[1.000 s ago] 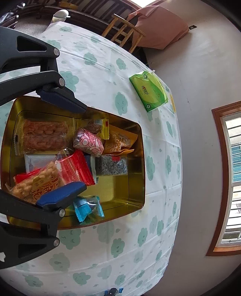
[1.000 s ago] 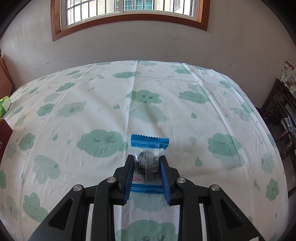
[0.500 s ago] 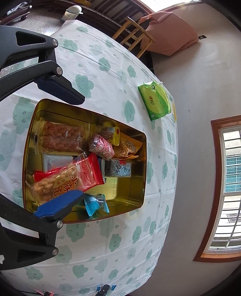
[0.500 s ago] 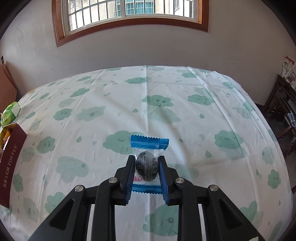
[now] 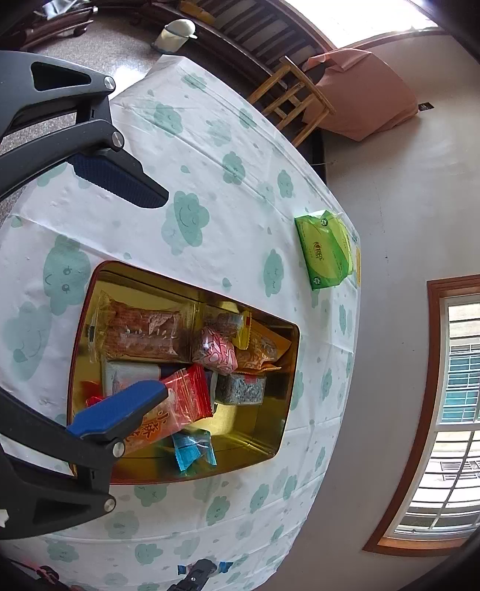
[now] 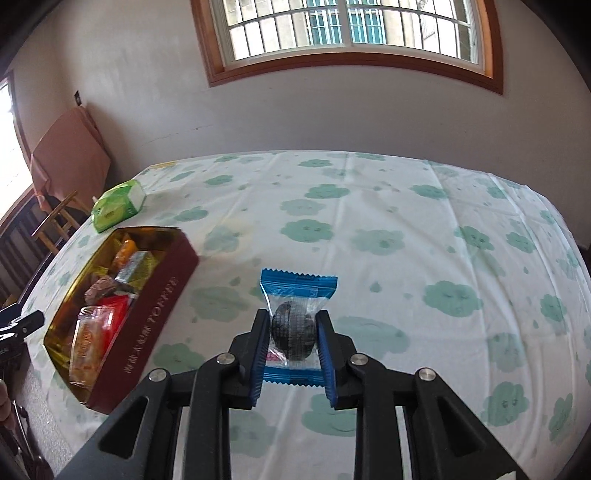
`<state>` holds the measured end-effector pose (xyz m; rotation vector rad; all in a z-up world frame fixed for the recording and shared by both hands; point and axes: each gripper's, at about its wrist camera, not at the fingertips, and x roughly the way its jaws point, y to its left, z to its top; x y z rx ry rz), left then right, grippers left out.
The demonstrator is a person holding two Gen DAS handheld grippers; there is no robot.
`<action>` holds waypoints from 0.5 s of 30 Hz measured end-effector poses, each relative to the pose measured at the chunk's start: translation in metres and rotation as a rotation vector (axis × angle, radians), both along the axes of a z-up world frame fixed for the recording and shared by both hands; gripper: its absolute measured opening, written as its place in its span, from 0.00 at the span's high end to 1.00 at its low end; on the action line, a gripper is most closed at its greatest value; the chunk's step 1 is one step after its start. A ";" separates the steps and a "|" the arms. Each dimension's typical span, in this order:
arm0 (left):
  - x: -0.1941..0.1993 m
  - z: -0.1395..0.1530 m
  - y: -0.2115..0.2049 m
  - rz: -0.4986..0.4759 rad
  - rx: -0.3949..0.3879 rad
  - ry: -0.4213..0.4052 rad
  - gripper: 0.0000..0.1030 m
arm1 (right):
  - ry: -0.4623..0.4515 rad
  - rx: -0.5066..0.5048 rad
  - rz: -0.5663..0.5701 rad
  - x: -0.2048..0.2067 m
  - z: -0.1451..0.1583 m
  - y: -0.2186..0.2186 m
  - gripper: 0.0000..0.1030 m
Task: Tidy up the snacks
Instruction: 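Withdraw the left tool from the tin, then carry the blue-ended candy into the tin and open the right tool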
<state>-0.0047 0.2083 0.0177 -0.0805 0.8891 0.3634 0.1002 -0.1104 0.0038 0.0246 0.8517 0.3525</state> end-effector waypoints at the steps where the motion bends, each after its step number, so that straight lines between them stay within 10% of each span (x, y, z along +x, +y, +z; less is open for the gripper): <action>1: -0.001 -0.001 0.003 0.005 -0.004 0.002 0.09 | -0.001 0.002 0.024 -0.003 0.003 0.012 0.75; 15: -0.011 -0.009 0.030 0.054 -0.025 0.025 0.09 | 0.019 0.032 0.237 -0.024 0.018 0.127 0.75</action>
